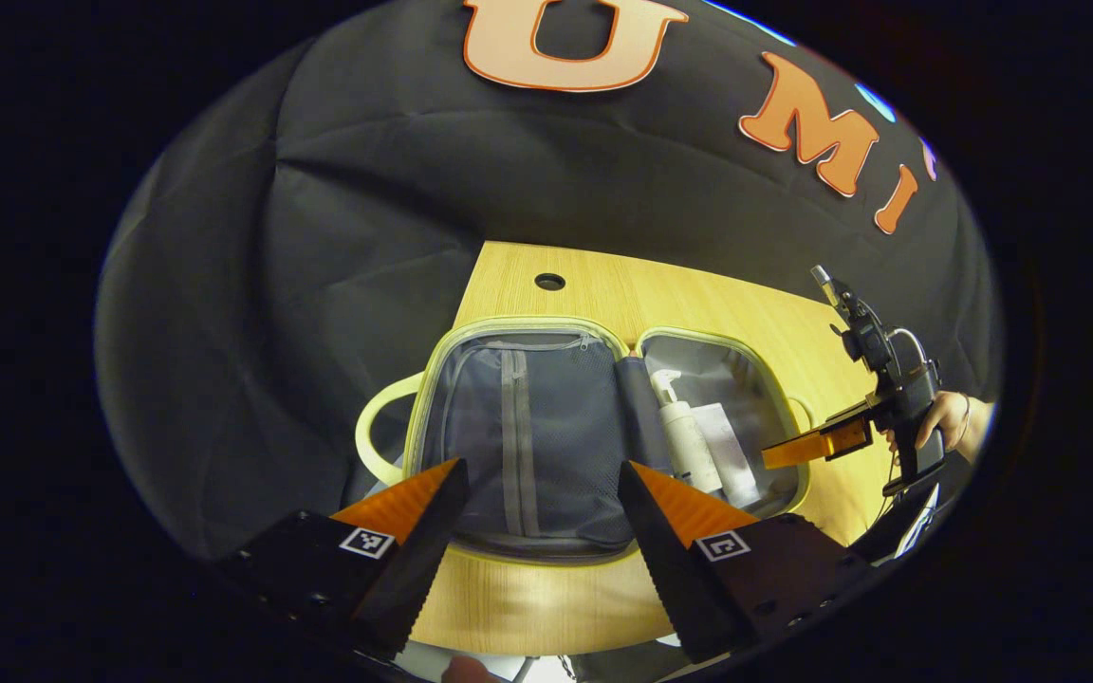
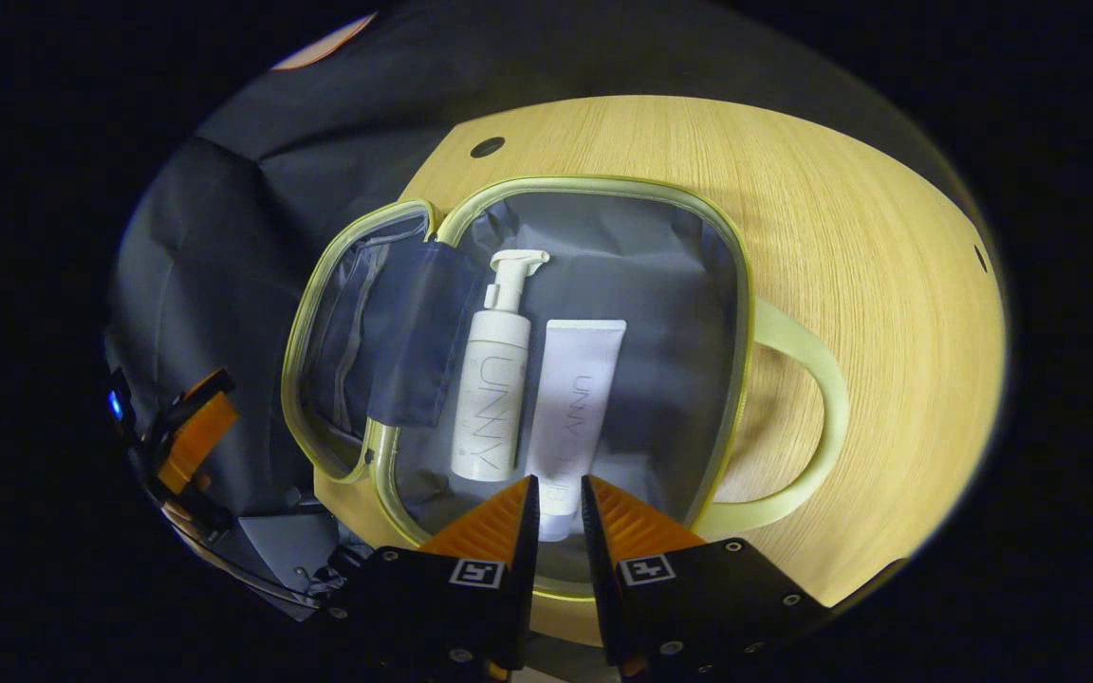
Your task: First open the suitcase, pack the skin care products into it, and then close the suitcase.
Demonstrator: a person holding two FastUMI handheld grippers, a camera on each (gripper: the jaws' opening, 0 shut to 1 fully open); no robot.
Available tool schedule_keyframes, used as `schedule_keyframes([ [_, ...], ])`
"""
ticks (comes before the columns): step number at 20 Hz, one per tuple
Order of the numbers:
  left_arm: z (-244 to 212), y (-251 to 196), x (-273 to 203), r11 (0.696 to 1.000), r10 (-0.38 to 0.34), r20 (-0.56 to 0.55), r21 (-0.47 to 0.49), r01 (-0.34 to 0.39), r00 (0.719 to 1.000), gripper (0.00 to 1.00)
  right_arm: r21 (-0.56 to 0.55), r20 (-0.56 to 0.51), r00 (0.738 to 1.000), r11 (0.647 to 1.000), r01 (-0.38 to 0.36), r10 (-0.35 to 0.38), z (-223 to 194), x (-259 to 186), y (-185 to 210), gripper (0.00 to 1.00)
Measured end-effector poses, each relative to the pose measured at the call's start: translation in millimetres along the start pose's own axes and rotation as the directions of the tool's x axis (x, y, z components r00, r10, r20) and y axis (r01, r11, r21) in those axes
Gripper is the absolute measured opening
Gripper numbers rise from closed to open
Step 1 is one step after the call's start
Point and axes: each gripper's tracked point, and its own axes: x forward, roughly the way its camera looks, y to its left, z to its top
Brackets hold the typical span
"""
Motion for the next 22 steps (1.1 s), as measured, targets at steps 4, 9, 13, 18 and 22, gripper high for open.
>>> schedule_keyframes([
  [4,5,8,0,0.999,0.025,0.027,-0.024,-0.025,0.999,0.99,-0.002,0.073,0.997,1.0,0.004,-0.004,15,-3,-2,0.3],
  [9,14,40,-8,0.993,0.089,0.094,-0.08,-0.082,0.992,0.99,-0.027,0.236,0.97,0.998,-0.049,0.054,40,-30,19,0.62],
  [13,37,98,-11,0.982,0.17,0.174,-0.112,-0.152,0.97,0.99,-0.055,0.413,0.908,0.997,-0.048,0.066,65,-68,29,0.96],
  [18,37,168,18,0.971,0.13,0.244,-0.227,-0.074,0.961,0.99,0.008,0.509,0.858,0.996,-0.084,0.069,77,-112,31,0.95],
  [22,15,199,62,0.892,0.01,0.285,-0.437,0.121,0.958,0.98,0.043,0.547,0.837,0.997,-0.061,0.028,77,-135,19,0.95],
])
